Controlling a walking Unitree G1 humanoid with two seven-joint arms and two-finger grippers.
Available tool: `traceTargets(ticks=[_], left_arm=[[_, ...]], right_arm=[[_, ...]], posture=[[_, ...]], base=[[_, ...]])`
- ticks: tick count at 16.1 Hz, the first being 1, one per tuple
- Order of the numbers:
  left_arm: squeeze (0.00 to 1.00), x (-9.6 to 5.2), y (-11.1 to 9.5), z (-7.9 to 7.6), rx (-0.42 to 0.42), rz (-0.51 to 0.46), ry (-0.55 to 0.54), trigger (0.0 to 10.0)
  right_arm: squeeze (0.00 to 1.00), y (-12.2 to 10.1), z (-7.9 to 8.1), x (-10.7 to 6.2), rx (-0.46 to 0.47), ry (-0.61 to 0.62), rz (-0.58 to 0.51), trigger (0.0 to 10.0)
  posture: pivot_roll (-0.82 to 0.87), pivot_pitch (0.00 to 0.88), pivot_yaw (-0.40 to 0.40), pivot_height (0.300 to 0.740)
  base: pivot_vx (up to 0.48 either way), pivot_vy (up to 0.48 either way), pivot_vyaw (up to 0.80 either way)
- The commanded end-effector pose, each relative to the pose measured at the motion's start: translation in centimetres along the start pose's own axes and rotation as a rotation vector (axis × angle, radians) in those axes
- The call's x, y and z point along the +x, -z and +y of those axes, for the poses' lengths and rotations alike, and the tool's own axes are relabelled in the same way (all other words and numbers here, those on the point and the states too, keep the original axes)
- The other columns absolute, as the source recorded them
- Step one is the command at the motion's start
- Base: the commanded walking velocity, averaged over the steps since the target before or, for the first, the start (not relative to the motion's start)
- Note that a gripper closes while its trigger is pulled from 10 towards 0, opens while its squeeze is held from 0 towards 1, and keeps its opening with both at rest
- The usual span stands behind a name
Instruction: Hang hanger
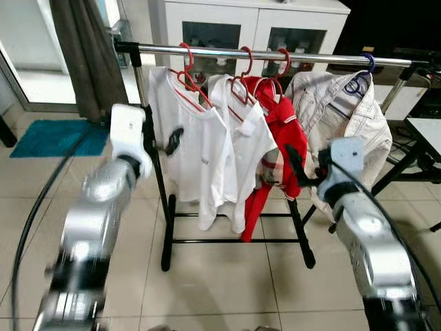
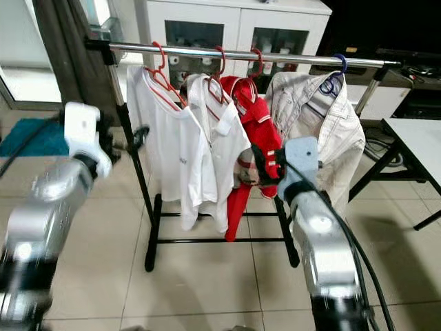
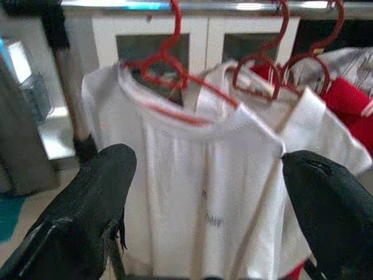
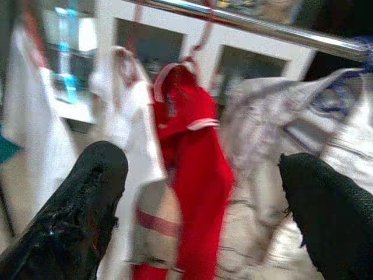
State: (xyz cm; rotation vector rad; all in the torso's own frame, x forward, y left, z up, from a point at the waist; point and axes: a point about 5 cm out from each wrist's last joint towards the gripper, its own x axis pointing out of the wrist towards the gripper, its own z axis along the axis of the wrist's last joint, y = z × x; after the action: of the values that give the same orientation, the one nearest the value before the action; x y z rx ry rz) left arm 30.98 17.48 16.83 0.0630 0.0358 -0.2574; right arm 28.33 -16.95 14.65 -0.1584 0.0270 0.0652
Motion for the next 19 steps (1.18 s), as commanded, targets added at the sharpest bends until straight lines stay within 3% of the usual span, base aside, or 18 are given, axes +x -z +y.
traceTargets(ticks=[1,5,9,11,12,15,17,19], left_arm=[[1.00,-0.4,-0.2,-0.3,0.010,0.002,-0.022,10.0],[1.00,-1.7,1.0,-0.9,0.025,0.022,-0.053,10.0],[1.00,-2.4,1.2,-1.2,0.033,0.036,-0.089,10.0],[1.00,-2.5,1.0,-1.2,0.046,0.021,-0.097,10.0],[1.00,-2.6,0.8,-1.2,0.035,-0.001,-0.110,10.0],[1.00,-2.4,0.5,-1.6,0.051,-0.009,-0.055,10.0],[1.00,-2.4,0.5,-1.8,0.048,-0.016,-0.036,10.0],[1.00,-2.3,0.6,-2.0,0.046,-0.013,-0.018,10.0]], right_arm=[[1.00,-0.2,0.0,-0.3,-0.031,0.031,-0.017,10.0],[1.00,0.9,1.3,0.1,0.122,-0.010,0.081,10.0],[1.00,0.1,2.0,0.5,0.110,-0.073,0.011,10.0],[1.00,-0.1,2.2,0.4,0.050,-0.070,-0.029,10.0],[1.00,-0.3,2.0,0.4,0.075,-0.027,-0.055,10.0],[1.00,0.5,2.4,-0.2,0.107,-0.059,0.013,10.0],[1.00,0.7,2.3,-0.3,0.153,-0.050,0.020,10.0],[1.00,0.6,2.5,-0.4,0.143,-0.052,-0.008,10.0]], posture=[[-0.05,0.000,-0.027,0.740],[-0.03,0.000,-0.039,0.740],[-0.01,0.000,-0.045,0.740],[-0.02,0.000,-0.040,0.740],[-0.02,0.000,-0.037,0.740],[-0.03,0.000,-0.016,0.740],[-0.04,0.000,-0.008,0.740],[-0.04,0.000,0.001,0.740]], base=[[0.000,-0.379,0.00],[0.000,-0.480,0.00],[0.000,-0.480,0.60],[0.000,-0.180,0.40],[0.000,0.000,0.00],[0.000,0.000,0.00],[0.000,0.000,0.69],[0.000,0.000,0.80]])
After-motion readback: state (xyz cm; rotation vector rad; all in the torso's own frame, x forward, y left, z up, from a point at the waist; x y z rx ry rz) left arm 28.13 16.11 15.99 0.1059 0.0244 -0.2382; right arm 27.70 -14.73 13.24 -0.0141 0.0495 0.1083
